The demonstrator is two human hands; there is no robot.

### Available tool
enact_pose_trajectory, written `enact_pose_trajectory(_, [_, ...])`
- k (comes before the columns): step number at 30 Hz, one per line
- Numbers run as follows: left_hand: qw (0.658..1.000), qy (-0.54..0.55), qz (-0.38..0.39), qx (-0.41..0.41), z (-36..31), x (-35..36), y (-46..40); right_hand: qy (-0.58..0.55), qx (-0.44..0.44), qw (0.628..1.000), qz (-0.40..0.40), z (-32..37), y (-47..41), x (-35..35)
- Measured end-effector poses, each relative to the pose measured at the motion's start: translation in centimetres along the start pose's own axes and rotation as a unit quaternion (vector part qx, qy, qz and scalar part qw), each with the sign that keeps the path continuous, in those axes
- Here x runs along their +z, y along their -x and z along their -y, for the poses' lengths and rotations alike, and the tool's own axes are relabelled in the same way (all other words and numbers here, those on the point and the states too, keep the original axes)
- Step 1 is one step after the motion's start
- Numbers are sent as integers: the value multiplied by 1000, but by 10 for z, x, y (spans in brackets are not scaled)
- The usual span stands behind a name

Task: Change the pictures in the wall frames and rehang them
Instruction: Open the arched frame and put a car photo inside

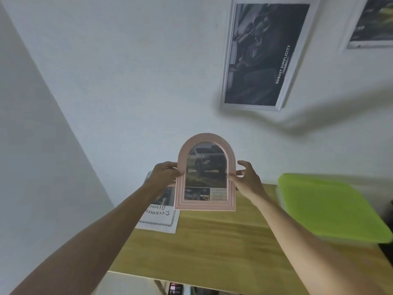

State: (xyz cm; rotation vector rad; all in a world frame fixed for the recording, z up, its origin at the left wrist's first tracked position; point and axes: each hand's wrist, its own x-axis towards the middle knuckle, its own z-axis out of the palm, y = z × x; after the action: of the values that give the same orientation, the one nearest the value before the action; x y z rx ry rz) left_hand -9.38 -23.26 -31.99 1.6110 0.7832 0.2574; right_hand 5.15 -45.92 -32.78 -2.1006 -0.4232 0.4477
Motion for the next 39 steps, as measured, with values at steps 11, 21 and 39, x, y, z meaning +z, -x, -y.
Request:
enact_pose_trajectory(11, [964,-167,-118,172,13,63,45,-53,-42,995,75,48,10,26])
enact_pose_trajectory(21, [929,-223,-61,290,39,98,63,-90,-42,995,12,49,16,22])
enact_pose_trajectory(39, [991,-83,41,100,59,0,17,-217,32,971,95,-8,4,4])
